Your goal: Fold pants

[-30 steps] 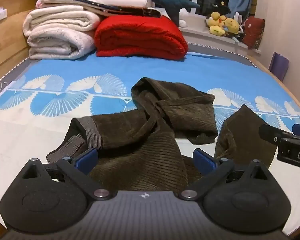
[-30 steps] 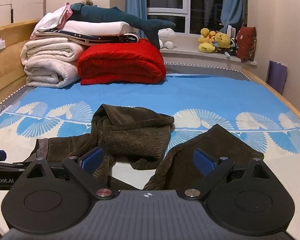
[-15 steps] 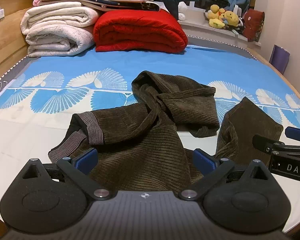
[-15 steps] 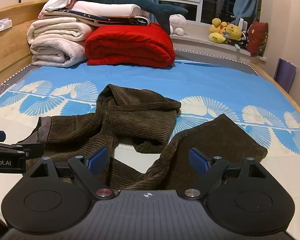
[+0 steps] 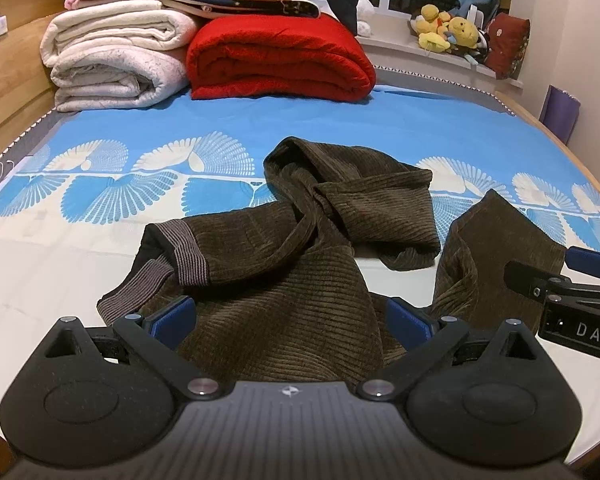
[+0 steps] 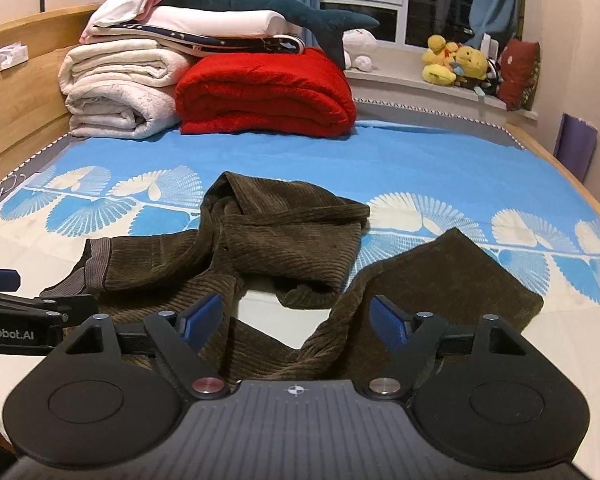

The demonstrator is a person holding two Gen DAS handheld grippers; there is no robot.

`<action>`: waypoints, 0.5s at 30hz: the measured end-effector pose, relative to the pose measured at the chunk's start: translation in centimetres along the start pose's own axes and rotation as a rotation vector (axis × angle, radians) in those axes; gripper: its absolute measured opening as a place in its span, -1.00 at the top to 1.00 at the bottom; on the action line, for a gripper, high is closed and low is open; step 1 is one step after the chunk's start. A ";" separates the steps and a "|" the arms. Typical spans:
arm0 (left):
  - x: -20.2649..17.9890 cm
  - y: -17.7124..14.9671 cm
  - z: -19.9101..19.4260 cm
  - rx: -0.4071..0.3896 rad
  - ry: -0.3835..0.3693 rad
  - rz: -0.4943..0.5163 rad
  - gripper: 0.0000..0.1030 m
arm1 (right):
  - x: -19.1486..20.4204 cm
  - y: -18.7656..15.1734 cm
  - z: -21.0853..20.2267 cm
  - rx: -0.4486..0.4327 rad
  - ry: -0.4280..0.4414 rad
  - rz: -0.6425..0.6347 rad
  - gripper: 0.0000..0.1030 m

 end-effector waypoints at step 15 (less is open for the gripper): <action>0.5 -0.2 0.3 0.018 0.013 -0.004 -0.97 | 0.8 0.2 -0.4 -0.026 -0.013 -0.032 -0.55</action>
Point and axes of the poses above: each gripper's, at about its wrist camera, not at the fingertips, and z roughly the way its jaws point, x to its left, y to its top, the point moved 8 cm from there along z, roughly the way its jaws point, and after that the axes turned 11 degrees about x, right-handed, at the moved point
